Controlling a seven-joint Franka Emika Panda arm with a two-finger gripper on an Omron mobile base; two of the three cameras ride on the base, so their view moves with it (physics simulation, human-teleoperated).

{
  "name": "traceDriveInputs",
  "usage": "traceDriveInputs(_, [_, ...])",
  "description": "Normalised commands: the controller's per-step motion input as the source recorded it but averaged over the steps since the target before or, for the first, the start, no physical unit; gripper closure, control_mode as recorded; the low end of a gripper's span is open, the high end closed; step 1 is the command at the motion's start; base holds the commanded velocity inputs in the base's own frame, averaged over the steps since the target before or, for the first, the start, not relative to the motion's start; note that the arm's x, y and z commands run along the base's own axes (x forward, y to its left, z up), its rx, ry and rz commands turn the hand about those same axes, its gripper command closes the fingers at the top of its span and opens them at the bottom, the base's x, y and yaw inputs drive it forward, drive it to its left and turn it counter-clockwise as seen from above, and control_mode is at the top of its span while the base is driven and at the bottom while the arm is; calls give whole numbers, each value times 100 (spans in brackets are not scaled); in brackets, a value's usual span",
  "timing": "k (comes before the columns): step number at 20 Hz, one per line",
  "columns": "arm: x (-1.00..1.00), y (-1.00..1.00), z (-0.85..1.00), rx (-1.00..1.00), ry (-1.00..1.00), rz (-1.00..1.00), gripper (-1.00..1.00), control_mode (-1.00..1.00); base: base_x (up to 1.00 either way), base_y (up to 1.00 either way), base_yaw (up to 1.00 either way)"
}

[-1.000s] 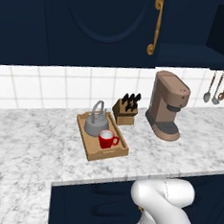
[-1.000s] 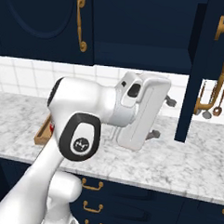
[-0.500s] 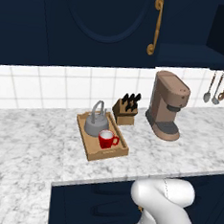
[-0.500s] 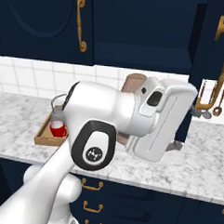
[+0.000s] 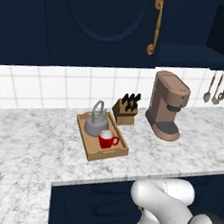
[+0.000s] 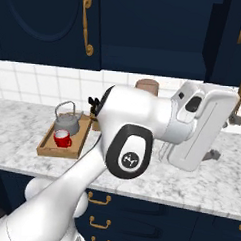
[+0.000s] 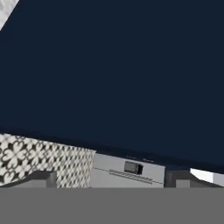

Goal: Pick the kettle from the counter and place it on the tray. Then pick the mug from the cabinet and place it on the tray. Then close the cabinet doors.

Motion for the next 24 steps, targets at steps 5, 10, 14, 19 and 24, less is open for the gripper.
traceDriveInputs(5, [51,-6,-10,-2,1,0,-100,-100,0,0,0])
traceDriveInputs(10, [53,15,-14,-2,9,6,-100,-100,0,0,0])
traceDriveInputs(14, [56,40,-11,-5,13,18,-100,-100,0,0,0])
traceDriveInputs(19, [45,55,-8,-4,11,32,-100,-100,0,0,0])
traceDriveInputs(24, [45,72,-14,-6,5,36,-100,-100,0,0,0])
